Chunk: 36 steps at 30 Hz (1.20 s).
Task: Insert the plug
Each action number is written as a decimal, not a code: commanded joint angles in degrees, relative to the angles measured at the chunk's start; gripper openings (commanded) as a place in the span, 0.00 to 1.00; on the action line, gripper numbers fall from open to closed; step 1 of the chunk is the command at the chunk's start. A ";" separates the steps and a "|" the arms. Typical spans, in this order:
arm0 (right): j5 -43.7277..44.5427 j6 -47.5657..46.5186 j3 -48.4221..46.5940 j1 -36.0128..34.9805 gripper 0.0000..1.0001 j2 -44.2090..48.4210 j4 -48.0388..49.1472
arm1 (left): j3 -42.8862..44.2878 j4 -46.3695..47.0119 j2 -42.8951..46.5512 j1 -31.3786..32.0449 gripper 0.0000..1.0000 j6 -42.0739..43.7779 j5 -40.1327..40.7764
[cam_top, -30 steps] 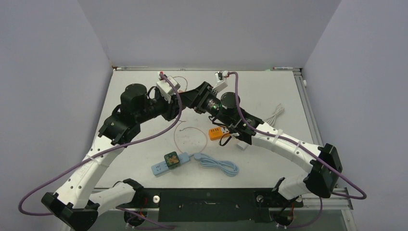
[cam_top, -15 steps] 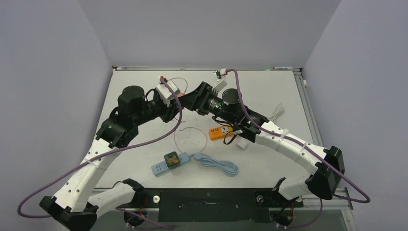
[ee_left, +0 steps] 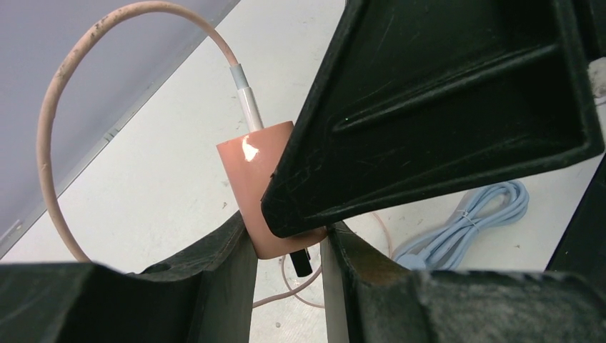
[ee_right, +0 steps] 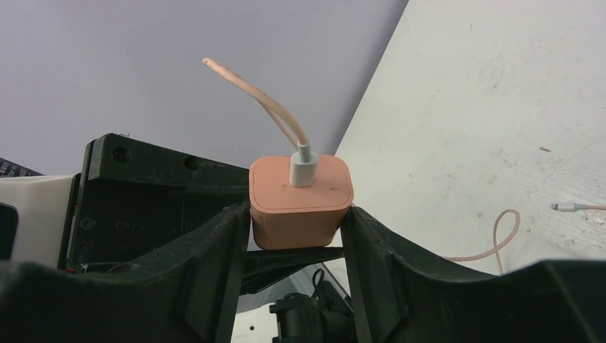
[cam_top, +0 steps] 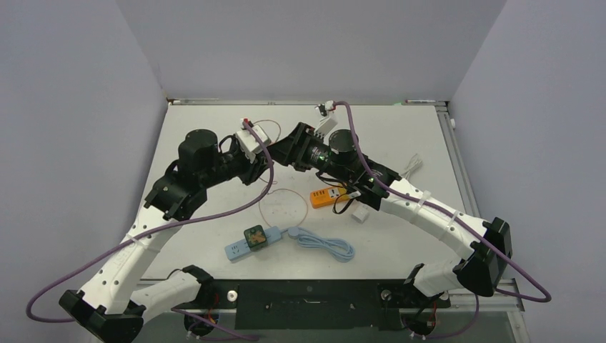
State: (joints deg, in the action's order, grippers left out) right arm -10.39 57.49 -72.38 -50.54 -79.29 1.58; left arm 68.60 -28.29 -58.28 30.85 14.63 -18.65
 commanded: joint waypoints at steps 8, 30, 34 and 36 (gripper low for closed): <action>0.05 -1.75 -3.05 0.80 0.54 0.98 1.36 | -0.93 0.00 1.80 1.48 0.06 2.33 -0.89; -5.12 -1.85 -3.83 1.83 0.52 -0.86 -0.55 | -0.71 0.61 1.33 1.93 0.06 2.15 0.33; -8.19 -1.44 -4.22 2.08 0.37 -2.43 -1.28 | -0.57 0.74 1.35 2.02 0.06 2.41 0.53; -7.58 -2.06 -4.43 2.47 0.26 -2.18 -2.33 | -0.47 0.64 1.31 2.10 0.08 2.42 0.44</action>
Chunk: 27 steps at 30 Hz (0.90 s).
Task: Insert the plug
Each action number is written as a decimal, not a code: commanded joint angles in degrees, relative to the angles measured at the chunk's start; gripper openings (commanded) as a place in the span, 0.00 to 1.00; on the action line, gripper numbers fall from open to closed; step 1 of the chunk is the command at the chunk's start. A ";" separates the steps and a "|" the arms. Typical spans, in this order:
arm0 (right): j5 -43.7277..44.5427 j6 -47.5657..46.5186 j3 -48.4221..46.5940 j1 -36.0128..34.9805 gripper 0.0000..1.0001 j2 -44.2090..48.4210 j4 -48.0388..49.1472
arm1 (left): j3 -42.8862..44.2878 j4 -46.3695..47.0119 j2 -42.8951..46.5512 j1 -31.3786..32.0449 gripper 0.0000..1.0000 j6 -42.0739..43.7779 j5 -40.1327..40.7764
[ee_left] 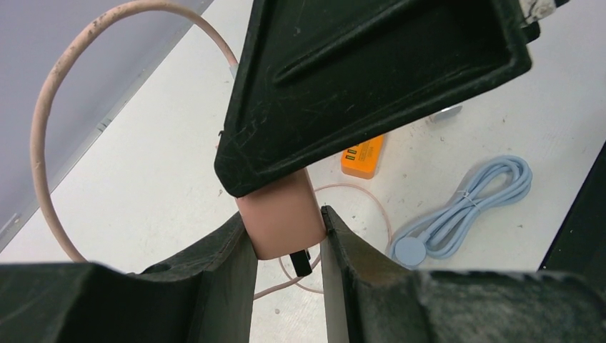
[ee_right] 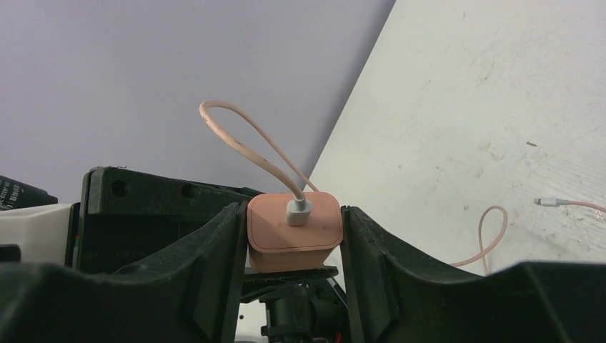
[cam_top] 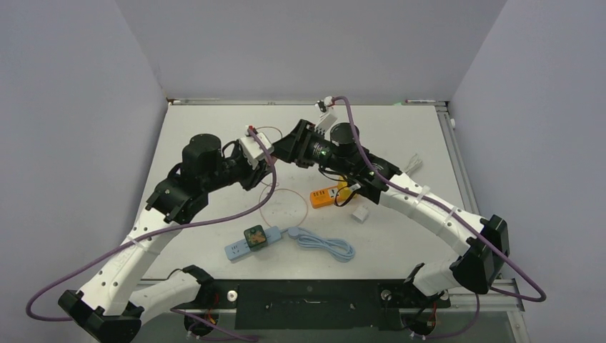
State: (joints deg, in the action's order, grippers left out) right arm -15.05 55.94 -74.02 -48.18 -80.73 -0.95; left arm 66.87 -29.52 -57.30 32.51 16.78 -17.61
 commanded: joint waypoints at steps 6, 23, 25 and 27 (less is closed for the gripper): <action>5.38 -13.87 -8.69 7.12 0.07 1.27 -16.81 | 3.41 -3.80 -2.20 0.53 0.93 -1.96 -0.24; 20.98 -31.88 -7.46 27.09 0.05 -0.72 -26.50 | 10.29 -16.86 -8.51 -1.70 0.96 -3.15 -2.70; 21.13 -31.35 -1.39 26.04 0.05 0.81 -24.66 | 8.82 -16.42 -8.07 -2.21 0.96 -3.39 -3.13; 21.69 -31.06 2.93 24.75 0.05 2.45 -23.10 | 7.97 -16.21 -7.84 -2.45 0.96 -3.64 -3.63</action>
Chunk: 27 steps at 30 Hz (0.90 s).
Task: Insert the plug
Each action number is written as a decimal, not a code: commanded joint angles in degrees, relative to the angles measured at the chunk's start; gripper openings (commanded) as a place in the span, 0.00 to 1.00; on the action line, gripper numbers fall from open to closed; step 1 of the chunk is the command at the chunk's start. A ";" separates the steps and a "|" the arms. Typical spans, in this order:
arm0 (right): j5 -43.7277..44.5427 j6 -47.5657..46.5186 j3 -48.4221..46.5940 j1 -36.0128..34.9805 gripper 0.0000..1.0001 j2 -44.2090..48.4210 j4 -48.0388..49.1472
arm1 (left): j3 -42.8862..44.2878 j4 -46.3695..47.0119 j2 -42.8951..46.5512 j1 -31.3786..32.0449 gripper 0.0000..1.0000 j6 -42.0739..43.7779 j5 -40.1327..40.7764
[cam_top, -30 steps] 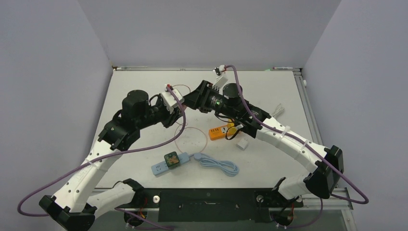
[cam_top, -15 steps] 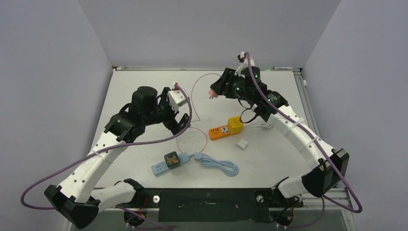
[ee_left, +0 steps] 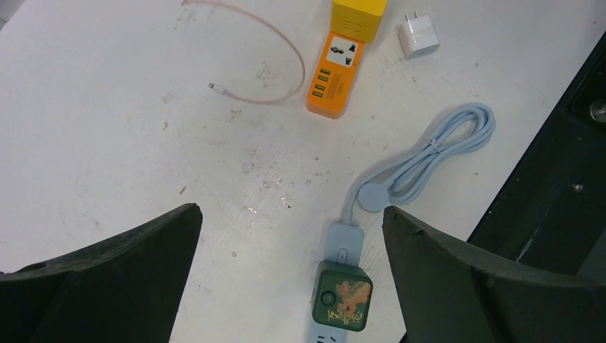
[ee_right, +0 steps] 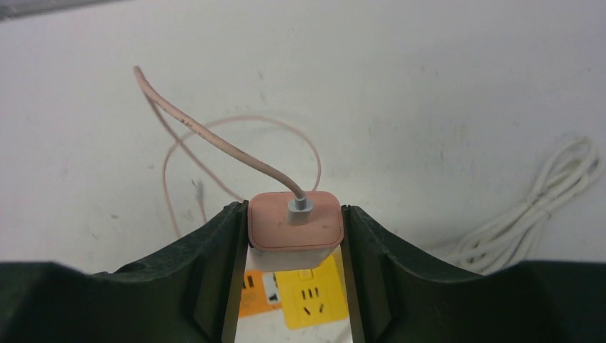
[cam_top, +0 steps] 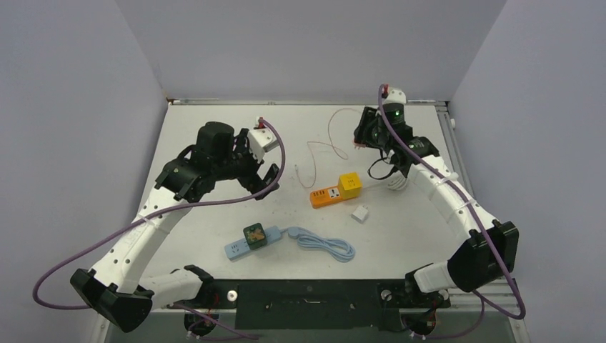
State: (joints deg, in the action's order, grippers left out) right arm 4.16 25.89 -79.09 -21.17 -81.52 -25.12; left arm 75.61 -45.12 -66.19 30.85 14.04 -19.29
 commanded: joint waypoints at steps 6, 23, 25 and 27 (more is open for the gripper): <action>3.38 -1.64 12.76 -4.99 0.05 4.02 3.21 | -1.59 -0.73 0.95 -1.13 0.96 -1.13 -2.27; 12.72 -10.33 33.15 -13.80 0.05 13.84 27.66 | -3.41 -0.80 2.25 -2.62 0.96 -0.95 -2.24; 13.09 -11.20 34.91 -13.90 0.05 14.55 29.61 | -3.51 -0.91 2.34 -2.85 0.96 -0.95 -2.36; 13.26 -11.93 35.69 -14.00 0.05 14.56 30.62 | -3.54 -0.97 2.33 -3.06 0.96 -0.95 -2.55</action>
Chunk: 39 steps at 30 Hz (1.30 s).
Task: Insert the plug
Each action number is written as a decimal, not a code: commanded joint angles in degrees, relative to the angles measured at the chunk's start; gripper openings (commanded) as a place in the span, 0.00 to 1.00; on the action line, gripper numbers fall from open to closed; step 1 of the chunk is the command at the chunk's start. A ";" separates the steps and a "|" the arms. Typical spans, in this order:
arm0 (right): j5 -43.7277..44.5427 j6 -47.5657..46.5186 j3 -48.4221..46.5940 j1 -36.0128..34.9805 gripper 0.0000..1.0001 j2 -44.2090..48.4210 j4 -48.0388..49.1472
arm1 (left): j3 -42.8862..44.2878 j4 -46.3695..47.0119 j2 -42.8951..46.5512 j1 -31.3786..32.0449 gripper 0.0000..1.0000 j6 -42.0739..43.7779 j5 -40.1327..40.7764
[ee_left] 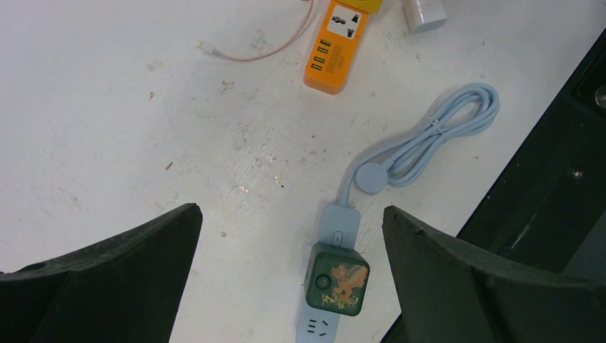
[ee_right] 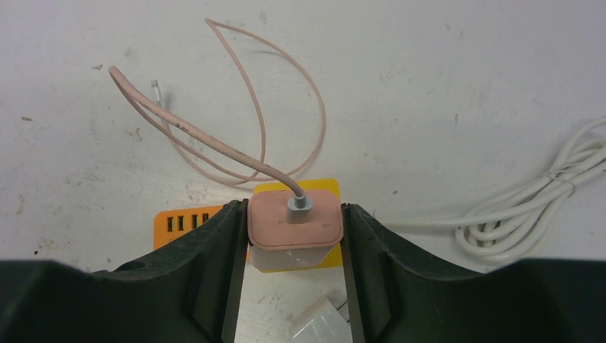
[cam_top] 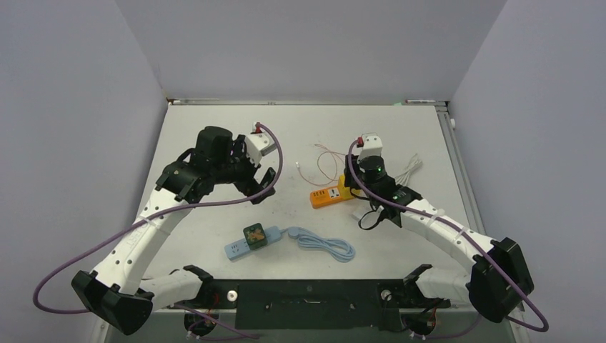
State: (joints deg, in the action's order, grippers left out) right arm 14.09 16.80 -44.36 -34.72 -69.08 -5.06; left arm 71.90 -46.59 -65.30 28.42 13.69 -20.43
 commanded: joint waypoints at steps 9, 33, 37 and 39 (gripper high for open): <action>2.46 -5.85 5.62 -0.59 0.05 2.59 17.98 | 0.28 0.27 1.30 -0.99 0.96 -0.85 -1.50; 2.48 -6.70 8.76 -0.85 0.05 0.28 20.00 | 0.24 0.35 0.36 -1.18 0.97 -1.48 -1.49; 2.97 -6.86 8.76 -1.28 0.05 -0.25 19.83 | 0.50 0.27 0.18 -1.18 0.97 -1.65 -1.57; 3.18 -6.81 9.00 -1.47 0.05 -0.38 19.97 | 0.65 0.27 0.19 -1.18 0.97 -1.72 -1.55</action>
State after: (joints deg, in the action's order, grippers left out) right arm 15.77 10.66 -35.62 -35.42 -69.19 11.84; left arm 71.70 -46.63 -65.28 27.64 12.64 -20.84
